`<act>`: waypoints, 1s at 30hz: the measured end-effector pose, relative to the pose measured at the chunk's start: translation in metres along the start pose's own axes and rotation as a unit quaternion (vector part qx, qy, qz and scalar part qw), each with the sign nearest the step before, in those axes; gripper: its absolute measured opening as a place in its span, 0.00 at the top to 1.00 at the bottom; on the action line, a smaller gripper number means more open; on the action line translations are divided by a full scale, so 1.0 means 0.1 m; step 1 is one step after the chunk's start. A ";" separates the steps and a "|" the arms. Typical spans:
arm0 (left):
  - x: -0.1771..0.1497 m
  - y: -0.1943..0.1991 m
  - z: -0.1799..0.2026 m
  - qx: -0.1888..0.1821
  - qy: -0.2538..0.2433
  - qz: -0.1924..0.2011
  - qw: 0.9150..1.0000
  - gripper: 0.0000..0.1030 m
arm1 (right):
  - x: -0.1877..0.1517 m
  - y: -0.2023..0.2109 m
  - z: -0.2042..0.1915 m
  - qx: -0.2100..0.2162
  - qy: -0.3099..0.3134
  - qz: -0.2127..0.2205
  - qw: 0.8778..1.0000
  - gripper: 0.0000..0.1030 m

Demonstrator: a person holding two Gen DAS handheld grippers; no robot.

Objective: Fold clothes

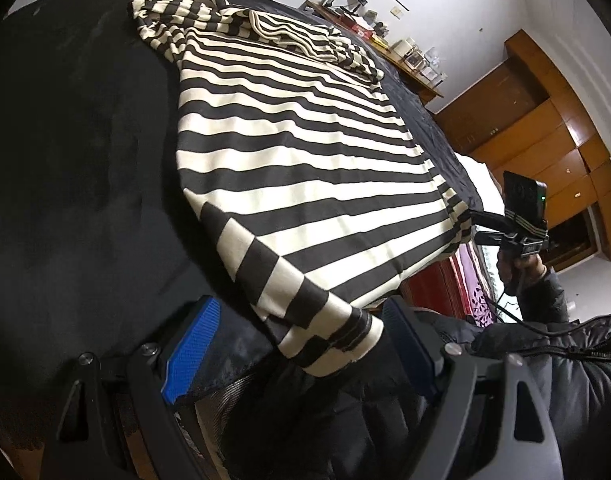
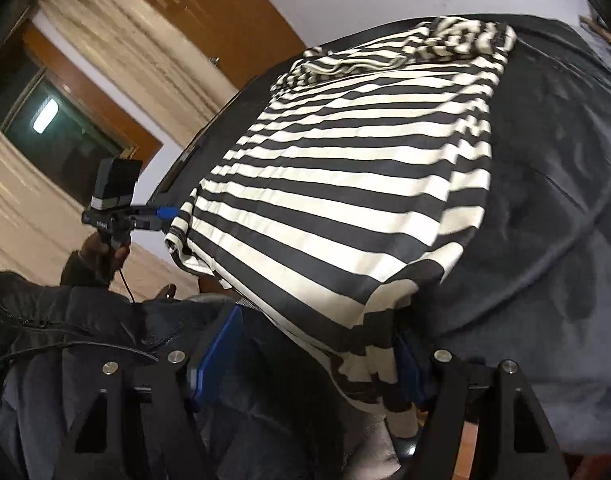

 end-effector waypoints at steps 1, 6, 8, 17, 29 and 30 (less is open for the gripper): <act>0.02 0.00 0.00 -0.002 0.003 -0.001 1.000 0.16 | 0.02 -0.03 -0.02 -0.006 0.008 -0.004 1.000 0.47; 0.10 -0.01 -0.06 -0.015 0.029 -0.009 0.999 0.16 | 0.08 -0.03 -0.01 0.006 0.012 0.011 1.000 0.77; 0.15 -0.02 -0.08 -0.019 0.043 -0.011 0.999 0.16 | 0.10 -0.03 0.00 0.013 0.012 0.019 1.000 0.77; 0.32 -0.11 -0.01 0.060 0.042 -0.045 0.996 0.58 | 0.11 0.02 0.06 0.077 0.001 0.064 0.995 0.77; 0.36 -0.12 -0.24 -0.066 0.122 0.008 0.990 0.93 | 0.20 0.23 0.25 0.176 -0.026 0.154 0.972 0.77; 0.38 -0.11 -0.24 -0.080 0.126 0.014 0.989 0.93 | 0.24 0.28 0.26 0.179 -0.024 0.166 0.969 0.77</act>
Point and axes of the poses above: each gripper's, at about its wrist camera, not at the fingertips, and y roughly against the way its jaws point, z to its right, x to its top, the point moved 1 cm from there along -y, roughly the way its jaws point, and after that the axes turned 4 degrees about y, right-handed, at the moved point
